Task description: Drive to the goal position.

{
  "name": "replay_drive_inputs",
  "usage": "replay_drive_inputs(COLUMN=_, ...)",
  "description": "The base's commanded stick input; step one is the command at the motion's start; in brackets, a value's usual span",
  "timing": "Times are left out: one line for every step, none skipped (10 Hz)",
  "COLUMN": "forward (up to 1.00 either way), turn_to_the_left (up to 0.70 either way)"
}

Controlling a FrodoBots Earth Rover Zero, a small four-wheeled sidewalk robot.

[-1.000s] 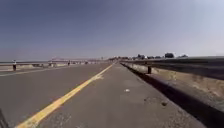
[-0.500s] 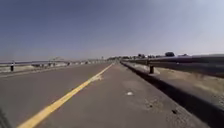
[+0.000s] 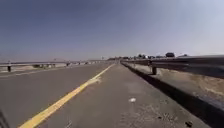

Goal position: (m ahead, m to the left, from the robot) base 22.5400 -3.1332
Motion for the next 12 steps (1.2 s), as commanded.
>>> replay_drive_inputs(forward=0.5, turn_to_the_left=0.0)
replay_drive_inputs(forward=0.5, turn_to_the_left=0.0)
replay_drive_inputs(forward=0.5, turn_to_the_left=0.0)
replay_drive_inputs(forward=0.5, turn_to_the_left=0.0)
replay_drive_inputs(forward=0.5, turn_to_the_left=0.0)
replay_drive_inputs(forward=0.5, turn_to_the_left=0.0)
replay_drive_inputs(forward=0.5, turn_to_the_left=0.0)
replay_drive_inputs(forward=0.5, turn_to_the_left=0.0)
replay_drive_inputs(forward=0.5, turn_to_the_left=0.0)
replay_drive_inputs(forward=0.5, turn_to_the_left=0.0)
replay_drive_inputs(forward=0.5, turn_to_the_left=0.0)
replay_drive_inputs(forward=0.5, turn_to_the_left=0.0)
